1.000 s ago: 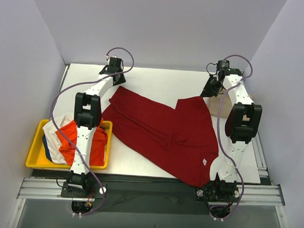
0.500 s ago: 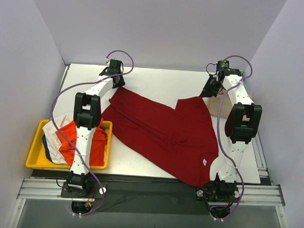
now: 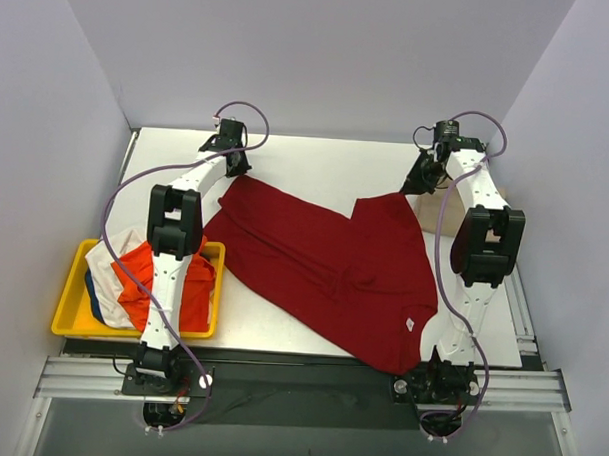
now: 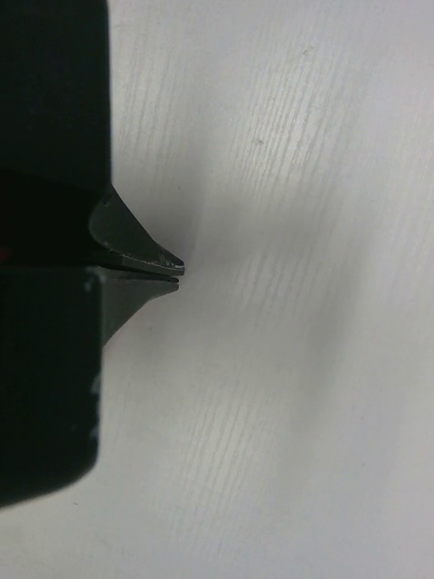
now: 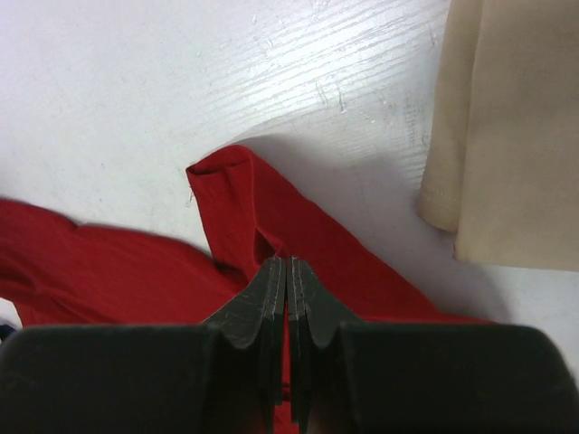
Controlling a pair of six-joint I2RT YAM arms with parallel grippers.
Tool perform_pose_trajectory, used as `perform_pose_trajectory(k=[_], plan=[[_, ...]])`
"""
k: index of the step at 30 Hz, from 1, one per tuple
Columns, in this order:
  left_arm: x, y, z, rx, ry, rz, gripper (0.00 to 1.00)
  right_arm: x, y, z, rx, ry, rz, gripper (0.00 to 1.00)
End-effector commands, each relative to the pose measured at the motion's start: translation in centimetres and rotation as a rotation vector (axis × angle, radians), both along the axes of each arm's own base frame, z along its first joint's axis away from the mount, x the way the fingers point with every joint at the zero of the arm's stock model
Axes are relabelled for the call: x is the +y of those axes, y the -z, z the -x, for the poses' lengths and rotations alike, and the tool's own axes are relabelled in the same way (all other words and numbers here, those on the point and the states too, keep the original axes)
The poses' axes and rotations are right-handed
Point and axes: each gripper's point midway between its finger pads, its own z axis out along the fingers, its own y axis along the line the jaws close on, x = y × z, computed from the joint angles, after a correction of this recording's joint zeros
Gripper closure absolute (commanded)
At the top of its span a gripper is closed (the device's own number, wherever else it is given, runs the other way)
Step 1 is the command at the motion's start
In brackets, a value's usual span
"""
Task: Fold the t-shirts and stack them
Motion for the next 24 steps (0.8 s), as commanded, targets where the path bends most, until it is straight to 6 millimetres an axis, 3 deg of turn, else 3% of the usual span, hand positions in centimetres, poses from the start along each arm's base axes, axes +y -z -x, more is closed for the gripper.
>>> perform_pose_trajectory(k=[1,9,10,11,13,21,24], plan=[[-1.0,-1.9,0.8,0.000,0.040,0.025,1.00,-0.2,-3.5,0.2,-0.057,0.027,0.015,1.00],[-4.1,-5.5,-2.1,-0.120,0.132,0.171,1.00,-2.0,-5.0,-1.8,-0.110,0.079,0.021,1.00],[-4.4,-5.2,-2.4,-0.120,0.132,0.191,1.00,-2.5,-5.4,-2.1,-0.121,0.089,0.021,1.00],[-4.5,-6.3,-3.2,-0.150,0.135,0.208,1.00,-2.7,-5.3,-2.3,-0.121,0.091,0.020,1.00],[-5.2,-6.5,-3.7,-0.160,0.148,0.256,1.00,-3.3,-6.1,-3.1,-0.148,0.105,0.018,1.00],[-5.7,-10.6,-6.7,-0.318,0.205,0.439,1.00,-5.8,-8.0,-5.3,-0.210,0.157,0.005,1.00],[-5.3,-11.1,-7.0,-0.335,0.225,0.497,1.00,-6.4,-8.8,-5.6,-0.232,0.167,0.002,1.00]])
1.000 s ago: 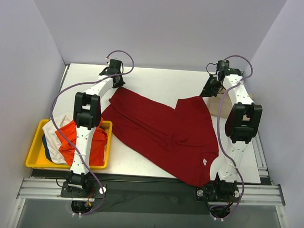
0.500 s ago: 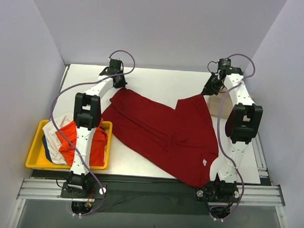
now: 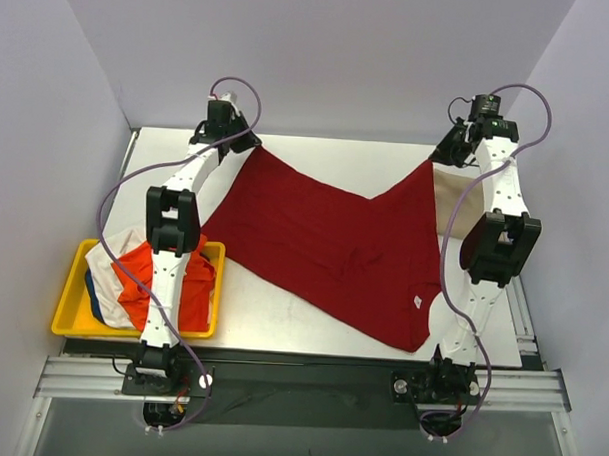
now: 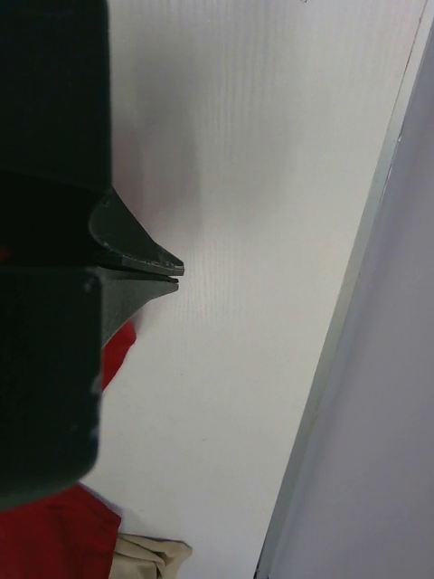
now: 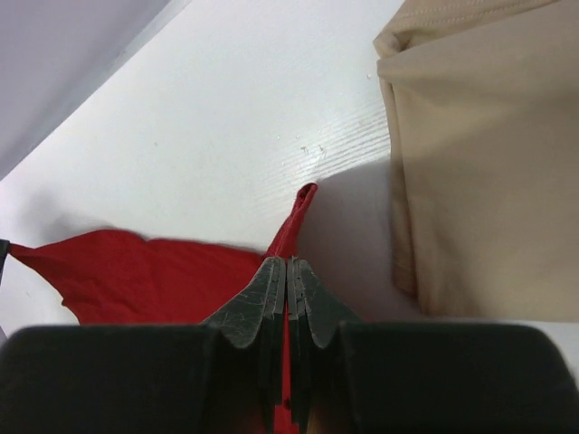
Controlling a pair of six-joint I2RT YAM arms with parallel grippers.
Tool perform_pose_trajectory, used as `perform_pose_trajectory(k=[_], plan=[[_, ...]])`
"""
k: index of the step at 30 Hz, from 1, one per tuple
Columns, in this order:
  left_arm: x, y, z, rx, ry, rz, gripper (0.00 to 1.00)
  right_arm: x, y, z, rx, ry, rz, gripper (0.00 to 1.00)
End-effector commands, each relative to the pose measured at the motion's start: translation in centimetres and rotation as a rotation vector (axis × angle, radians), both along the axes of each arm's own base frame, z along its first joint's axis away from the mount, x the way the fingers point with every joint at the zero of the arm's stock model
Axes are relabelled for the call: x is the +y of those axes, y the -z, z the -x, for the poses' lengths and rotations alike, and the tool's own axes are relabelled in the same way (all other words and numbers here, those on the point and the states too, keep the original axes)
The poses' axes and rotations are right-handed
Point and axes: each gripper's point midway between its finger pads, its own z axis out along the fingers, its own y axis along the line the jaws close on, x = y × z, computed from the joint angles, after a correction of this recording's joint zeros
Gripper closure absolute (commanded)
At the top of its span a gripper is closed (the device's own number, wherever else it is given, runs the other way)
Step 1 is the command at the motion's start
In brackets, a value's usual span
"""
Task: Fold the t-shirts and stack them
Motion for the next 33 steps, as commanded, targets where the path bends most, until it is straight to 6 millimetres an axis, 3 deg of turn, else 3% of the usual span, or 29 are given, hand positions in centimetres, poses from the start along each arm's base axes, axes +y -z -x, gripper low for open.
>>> perform_pose_trajectory(k=[1,6,7,8,10,11,13,15,16,17,23,33], plan=[[0.2,-3.2,-1.8,-0.107,0.043,0.123,1.00,-0.6,-1.0,-0.4,-0.018,0.020,-0.006,1.00],[0.7,-2.1,-0.7,-0.072,0.097,0.171,1.00,-0.1,-1.8,0.7,-0.023,-0.004,-0.029,1.00],[0.9,-2.7,-0.5,-0.078,0.099,0.174,1.00,0.1,-1.9,1.1,-0.019,-0.009,-0.031,1.00],[1.1,-1.6,0.1,-0.049,0.101,0.176,1.00,0.3,-2.7,1.6,-0.030,-0.015,-0.032,1.00],[1.7,-2.5,0.4,-0.065,0.102,0.168,1.00,0.8,-2.0,3.0,0.000,-0.033,-0.042,1.00],[1.9,-1.5,1.0,-0.043,0.101,0.160,1.00,1.0,-3.1,3.7,-0.018,-0.040,-0.038,1.00],[2.3,-1.8,1.5,-0.040,0.103,0.142,1.00,1.5,-2.1,5.3,0.018,-0.060,-0.042,1.00],[2.8,-1.1,2.1,-0.008,0.102,0.128,1.00,2.1,-2.7,6.9,0.016,-0.072,-0.051,1.00],[3.0,-0.9,2.3,-0.002,0.106,0.109,1.00,2.4,-1.5,8.1,0.056,-0.075,-0.062,1.00],[3.5,-0.8,2.4,0.007,0.093,0.089,1.00,2.8,-2.3,9.0,0.042,-0.086,-0.064,1.00],[5.8,-0.4,3.8,0.071,0.017,0.009,1.00,4.4,-1.2,14.6,0.096,-0.106,-0.081,1.00],[8.1,-1.0,5.9,0.090,-0.025,-0.013,1.00,6.3,-1.1,21.1,0.118,-0.104,-0.120,1.00]])
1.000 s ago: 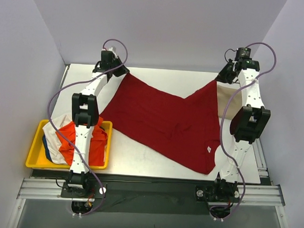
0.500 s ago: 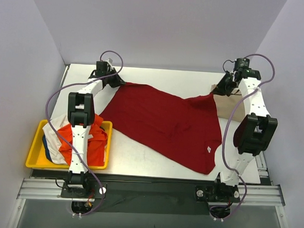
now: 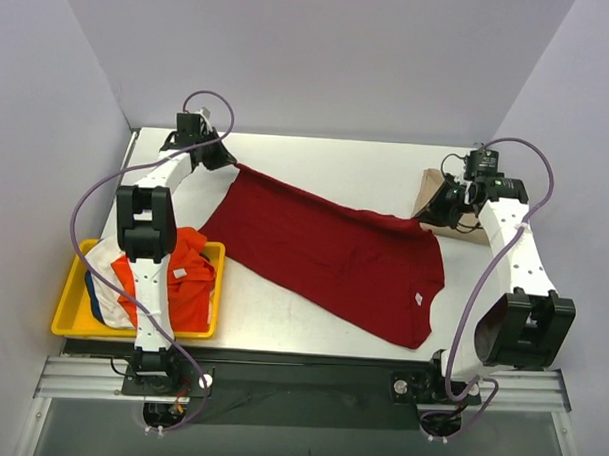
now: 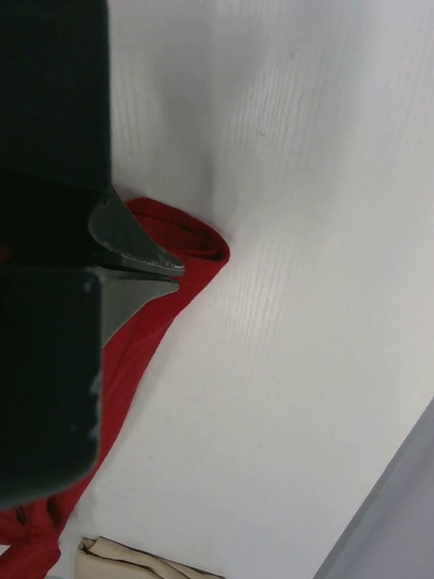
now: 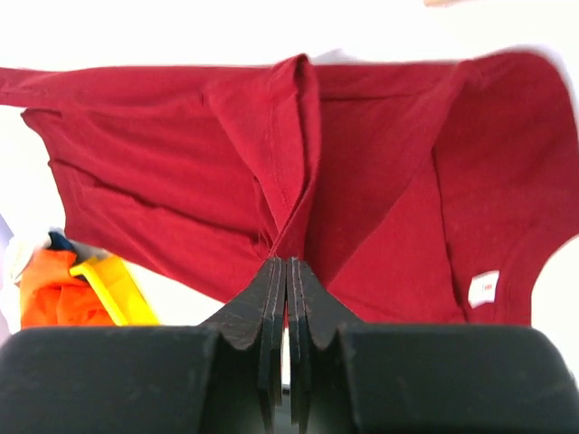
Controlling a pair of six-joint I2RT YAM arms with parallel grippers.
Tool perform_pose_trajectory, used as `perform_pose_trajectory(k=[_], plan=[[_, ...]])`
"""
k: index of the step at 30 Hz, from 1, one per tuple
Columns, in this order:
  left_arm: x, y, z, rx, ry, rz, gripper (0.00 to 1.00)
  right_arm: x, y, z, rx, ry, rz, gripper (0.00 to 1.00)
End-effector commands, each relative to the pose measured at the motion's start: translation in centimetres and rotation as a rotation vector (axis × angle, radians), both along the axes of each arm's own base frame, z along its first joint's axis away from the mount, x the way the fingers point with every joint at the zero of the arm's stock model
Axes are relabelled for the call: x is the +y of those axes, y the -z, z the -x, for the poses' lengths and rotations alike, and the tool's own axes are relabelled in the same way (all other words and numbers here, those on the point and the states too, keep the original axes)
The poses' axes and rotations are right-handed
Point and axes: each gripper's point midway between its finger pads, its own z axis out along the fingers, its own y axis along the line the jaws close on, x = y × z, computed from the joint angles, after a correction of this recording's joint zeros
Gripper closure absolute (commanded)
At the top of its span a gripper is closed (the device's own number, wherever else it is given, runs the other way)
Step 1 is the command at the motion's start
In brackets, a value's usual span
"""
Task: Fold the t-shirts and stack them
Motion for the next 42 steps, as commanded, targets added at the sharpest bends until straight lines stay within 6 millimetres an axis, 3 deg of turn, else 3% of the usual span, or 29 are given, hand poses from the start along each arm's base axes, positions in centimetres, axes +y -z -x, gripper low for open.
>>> perform_pose_trajectory(k=[1,10,19,22,23,25,33,42], plan=[[1.3,-2.8,0.4,-0.051,-0.010,-0.031,1.00,0.9,-0.9,2.6,0.002,0.001,-0.028,1.00],[2.4,-2.6,2.2,-0.033,-0.019,-0.030,1.00,2.1,-1.1,6.9,0.010,-0.011,-0.027,1.00],[2.6,-3.6,4.0,-0.049,-0.020,-0.046,1.00,3.3,0.2,9.9,0.046,-0.038,0.003,1.00],[2.6,-3.0,5.1,-0.033,-0.020,-0.046,1.00,3.4,0.8,11.0,0.062,-0.030,0.004,1.00],[4.1,-2.5,5.4,-0.017,-0.044,-0.048,1.00,3.4,1.1,11.4,0.067,-0.030,0.004,1.00],[4.3,-2.4,5.8,-0.011,-0.046,-0.047,1.00,3.4,1.5,12.1,0.076,-0.025,0.007,1.00],[5.4,-2.2,7.3,0.010,-0.080,-0.065,1.00,3.7,2.8,14.0,0.108,-0.027,0.016,1.00],[5.7,-0.5,8.8,0.075,-0.098,-0.061,1.00,4.2,4.4,15.5,0.150,-0.066,0.036,1.00]])
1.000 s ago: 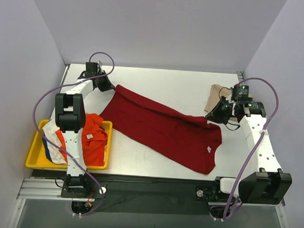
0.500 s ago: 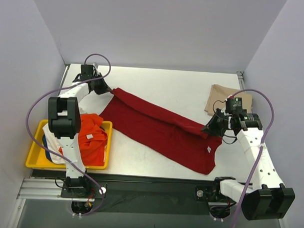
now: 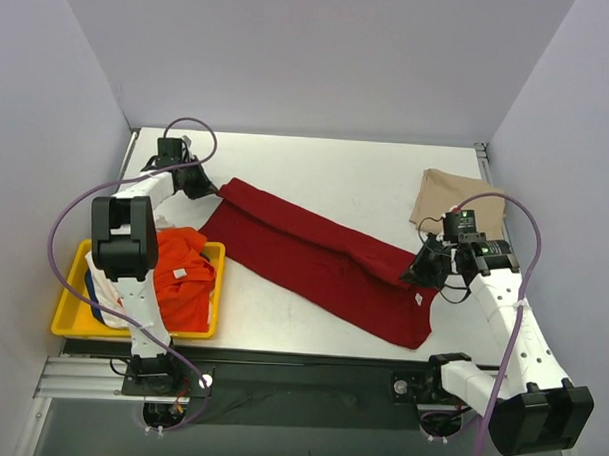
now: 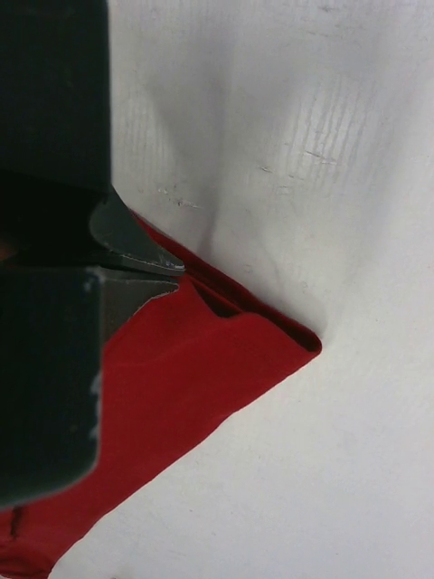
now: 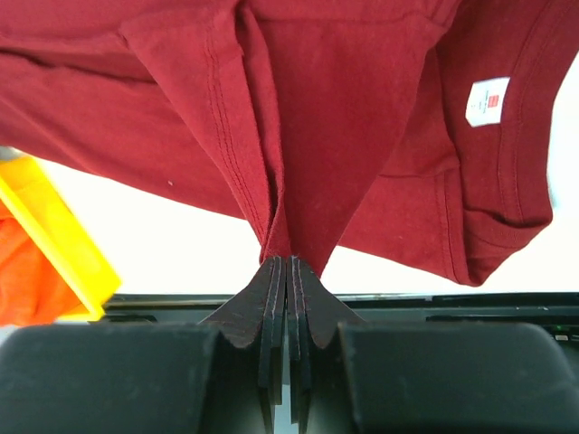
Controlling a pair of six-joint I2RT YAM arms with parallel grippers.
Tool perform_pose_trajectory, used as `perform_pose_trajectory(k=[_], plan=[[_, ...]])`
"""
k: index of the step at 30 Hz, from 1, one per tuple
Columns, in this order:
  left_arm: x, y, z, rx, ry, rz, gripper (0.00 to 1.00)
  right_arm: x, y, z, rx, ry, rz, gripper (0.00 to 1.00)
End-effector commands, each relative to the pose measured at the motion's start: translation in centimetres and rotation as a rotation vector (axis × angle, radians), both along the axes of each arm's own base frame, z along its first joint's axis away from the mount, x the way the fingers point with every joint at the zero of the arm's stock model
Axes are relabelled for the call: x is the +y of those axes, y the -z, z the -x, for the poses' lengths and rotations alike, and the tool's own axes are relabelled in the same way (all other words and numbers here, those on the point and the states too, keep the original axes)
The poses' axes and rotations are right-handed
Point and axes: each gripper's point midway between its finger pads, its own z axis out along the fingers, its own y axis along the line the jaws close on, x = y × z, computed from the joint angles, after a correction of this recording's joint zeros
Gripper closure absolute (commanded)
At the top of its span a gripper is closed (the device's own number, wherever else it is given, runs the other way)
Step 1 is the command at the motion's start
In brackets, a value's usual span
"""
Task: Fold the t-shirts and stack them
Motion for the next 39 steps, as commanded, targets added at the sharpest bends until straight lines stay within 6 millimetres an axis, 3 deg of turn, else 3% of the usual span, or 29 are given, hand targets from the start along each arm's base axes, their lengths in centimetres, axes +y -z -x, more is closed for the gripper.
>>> perform_pose_trajectory(k=[1,2,4,5,8,12,14,17,18,19,24,28,32,39], plan=[[0.9,-3.0,-0.2,-0.068,-0.021,-0.025,0.98,-0.1,1.2,1.6,0.056,-0.018,0.036,1.00],[1.1,-2.8,0.0,-0.053,-0.027,-0.026,0.84,0.0,1.6,1.9,0.067,-0.029,0.043,1.00],[1.3,-3.1,0.1,-0.052,-0.039,-0.038,0.73,0.3,2.8,2.7,0.100,-0.067,0.077,1.00],[1.5,-3.3,0.2,-0.052,-0.043,-0.045,0.61,0.4,3.2,3.0,0.113,-0.083,0.091,1.00],[1.7,-4.5,0.4,-0.069,-0.045,-0.068,0.52,0.7,4.9,4.9,0.177,-0.159,0.161,0.77],[2.0,-7.1,0.4,-0.104,-0.045,-0.102,0.46,1.3,4.9,6.2,0.206,-0.224,0.198,0.57],[1.2,-8.2,0.5,-0.131,-0.027,-0.105,0.45,1.0,4.1,5.3,0.170,-0.202,0.217,0.50],[0.3,-9.1,0.3,-0.154,0.004,-0.103,0.44,0.8,3.4,3.1,0.125,-0.186,0.246,0.49],[-2.4,-9.1,0.6,-0.158,0.066,-0.087,0.44,1.0,3.5,2.4,0.122,-0.188,0.246,0.49],[-3.4,-9.1,0.7,-0.158,0.091,-0.077,0.44,1.2,4.0,1.8,0.139,-0.193,0.251,0.50],[-8.8,-6.9,1.8,-0.114,0.240,0.004,0.44,3.8,4.7,-4.2,0.033,-0.216,0.153,0.52],[-12.1,-5.2,2.9,-0.067,0.312,0.052,0.44,4.9,6.9,-8.0,0.043,-0.234,0.108,0.52],[-12.7,-3.5,3.5,-0.026,0.332,0.074,0.44,5.5,8.5,-10.2,0.056,-0.241,0.090,0.50],[-11.6,-1.7,4.6,0.030,0.341,0.061,0.44,5.5,10.8,-11.5,0.097,-0.244,0.116,0.49]])
